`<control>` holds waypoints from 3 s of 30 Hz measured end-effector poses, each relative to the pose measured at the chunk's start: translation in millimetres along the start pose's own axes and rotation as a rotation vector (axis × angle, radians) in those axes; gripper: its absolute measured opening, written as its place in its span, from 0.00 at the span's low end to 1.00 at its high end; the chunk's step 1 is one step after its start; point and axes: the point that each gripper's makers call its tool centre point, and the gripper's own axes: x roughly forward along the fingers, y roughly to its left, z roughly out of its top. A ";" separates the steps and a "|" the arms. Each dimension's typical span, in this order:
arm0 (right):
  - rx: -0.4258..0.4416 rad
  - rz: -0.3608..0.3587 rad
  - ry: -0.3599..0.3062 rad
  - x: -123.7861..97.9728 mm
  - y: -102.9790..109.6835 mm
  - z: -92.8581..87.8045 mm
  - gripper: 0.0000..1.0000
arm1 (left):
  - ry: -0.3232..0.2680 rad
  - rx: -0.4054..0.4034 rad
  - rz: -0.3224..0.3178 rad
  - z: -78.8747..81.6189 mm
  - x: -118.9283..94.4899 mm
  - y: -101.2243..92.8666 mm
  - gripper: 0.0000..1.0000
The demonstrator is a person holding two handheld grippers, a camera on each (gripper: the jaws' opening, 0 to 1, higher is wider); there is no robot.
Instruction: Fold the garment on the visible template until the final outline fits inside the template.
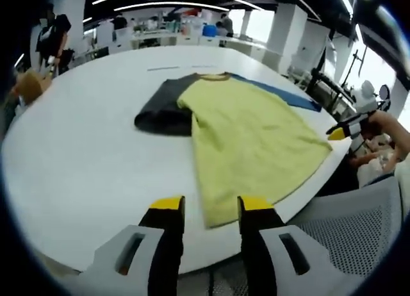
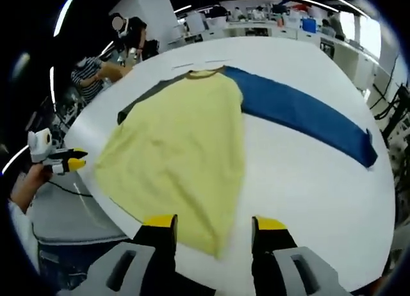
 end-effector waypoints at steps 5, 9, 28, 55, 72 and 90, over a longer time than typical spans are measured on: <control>-0.028 -0.015 -0.069 -7.6 -8.6 17.9 0.65 | -0.052 0.017 -0.007 10.5 -0.3 1.7 0.51; -0.049 -0.044 -0.109 -12.7 -24.1 28.5 0.72 | -0.081 0.029 -0.019 17.8 -1.1 -1.1 0.61; 0.010 -0.194 -0.297 -38.2 -114.9 79.0 0.80 | -0.175 0.073 -0.100 43.9 -3.4 -17.5 0.91; 0.038 -0.335 -0.239 -12.3 -211.5 99.9 0.50 | -0.232 0.120 -0.161 67.9 -2.7 -26.7 0.99; 0.110 -0.424 -0.116 5.1 -248.8 76.8 0.21 | -0.230 0.116 -0.160 67.4 -3.5 -27.4 0.96; 0.178 -0.439 -0.117 -6.5 -235.9 70.2 0.02 | -0.230 0.100 -0.135 65.4 -6.7 -21.3 0.93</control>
